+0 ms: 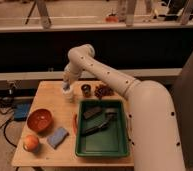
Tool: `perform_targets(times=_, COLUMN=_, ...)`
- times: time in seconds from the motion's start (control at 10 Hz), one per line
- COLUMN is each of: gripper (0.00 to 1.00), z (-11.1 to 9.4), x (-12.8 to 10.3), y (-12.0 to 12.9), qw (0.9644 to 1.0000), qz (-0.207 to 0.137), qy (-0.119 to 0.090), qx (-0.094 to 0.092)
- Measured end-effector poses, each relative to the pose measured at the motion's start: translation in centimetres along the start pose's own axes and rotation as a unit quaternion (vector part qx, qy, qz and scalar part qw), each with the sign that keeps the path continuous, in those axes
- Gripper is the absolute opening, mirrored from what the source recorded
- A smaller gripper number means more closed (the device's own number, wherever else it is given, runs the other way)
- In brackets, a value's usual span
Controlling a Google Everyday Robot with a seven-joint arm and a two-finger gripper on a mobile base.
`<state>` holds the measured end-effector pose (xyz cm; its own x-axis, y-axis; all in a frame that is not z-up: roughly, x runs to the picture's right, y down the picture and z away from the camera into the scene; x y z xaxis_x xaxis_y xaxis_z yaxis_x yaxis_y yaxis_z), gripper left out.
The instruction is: Place towel in paper cup
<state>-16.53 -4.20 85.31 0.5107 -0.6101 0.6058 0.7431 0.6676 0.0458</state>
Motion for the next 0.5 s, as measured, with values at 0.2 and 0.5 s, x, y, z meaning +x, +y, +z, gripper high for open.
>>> perform_targets(times=0.2, gripper=0.00, z=0.3, x=-0.4, y=-0.2, qw=0.9998, qz=-0.018, qy=0.004, qx=0.005)
perform_targets(times=0.5, gripper=0.17, z=1.4, x=-1.0, y=-0.7, qw=0.9993, qz=-0.033, qy=0.016, qx=-0.006)
